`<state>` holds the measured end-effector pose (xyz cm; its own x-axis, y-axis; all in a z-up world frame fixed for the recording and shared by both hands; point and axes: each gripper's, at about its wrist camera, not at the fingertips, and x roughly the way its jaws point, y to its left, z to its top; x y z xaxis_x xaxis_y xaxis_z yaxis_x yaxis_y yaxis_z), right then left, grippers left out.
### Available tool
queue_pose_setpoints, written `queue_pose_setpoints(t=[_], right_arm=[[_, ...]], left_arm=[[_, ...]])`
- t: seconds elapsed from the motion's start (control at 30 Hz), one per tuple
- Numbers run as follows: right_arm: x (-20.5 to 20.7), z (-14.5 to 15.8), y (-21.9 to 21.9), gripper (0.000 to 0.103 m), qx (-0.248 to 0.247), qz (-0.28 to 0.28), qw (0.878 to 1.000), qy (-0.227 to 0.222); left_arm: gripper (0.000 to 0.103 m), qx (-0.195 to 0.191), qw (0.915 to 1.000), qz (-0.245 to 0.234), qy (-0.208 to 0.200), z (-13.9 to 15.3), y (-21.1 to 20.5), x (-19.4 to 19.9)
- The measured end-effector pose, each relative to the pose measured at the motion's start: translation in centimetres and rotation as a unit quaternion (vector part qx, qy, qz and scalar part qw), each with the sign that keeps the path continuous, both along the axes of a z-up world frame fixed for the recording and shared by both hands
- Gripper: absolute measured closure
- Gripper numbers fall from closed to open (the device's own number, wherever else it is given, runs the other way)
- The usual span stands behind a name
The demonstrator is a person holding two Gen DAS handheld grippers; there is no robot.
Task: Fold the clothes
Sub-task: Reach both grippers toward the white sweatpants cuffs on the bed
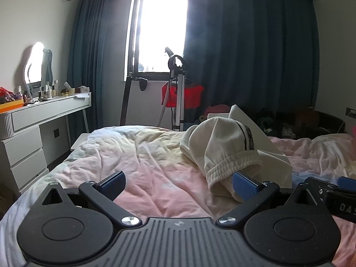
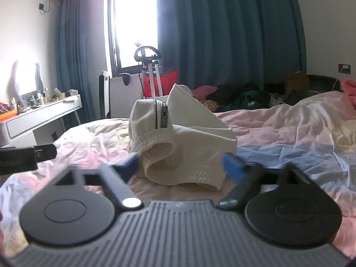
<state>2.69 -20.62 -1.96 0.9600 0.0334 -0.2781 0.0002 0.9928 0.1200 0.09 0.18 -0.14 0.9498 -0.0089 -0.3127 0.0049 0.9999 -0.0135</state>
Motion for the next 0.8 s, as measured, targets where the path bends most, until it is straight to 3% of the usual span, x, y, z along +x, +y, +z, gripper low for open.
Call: queue_pose_setpoints(t=[0.27, 0.37, 0.53, 0.8], right_arm=[[0.4, -0.2, -0.7, 0.033, 0.024, -0.009, 1.000, 0.006], [0.4, -0.1, -0.9, 0.019, 0.027, -0.020, 0.999, 0.009], [0.6, 0.0, -2.0, 0.015, 0.057, -0.025, 0.998, 0.019], [0.9, 0.2, -3.2, 0.014, 0.082, -0.036, 0.996, 0.027]], left_arm=[[0.000, 0.003, 1.0000, -0.005, 0.000, 0.0, -0.2, 0.1], [0.000, 0.005, 1.0000, -0.007, 0.000, 0.0, -0.3, 0.1], [0.000, 0.027, 0.9995, -0.015, 0.006, -0.9, -1.0, 0.5], [0.000, 0.028, 0.9979, -0.044, 0.040, -3.6, -3.4, 5.5]])
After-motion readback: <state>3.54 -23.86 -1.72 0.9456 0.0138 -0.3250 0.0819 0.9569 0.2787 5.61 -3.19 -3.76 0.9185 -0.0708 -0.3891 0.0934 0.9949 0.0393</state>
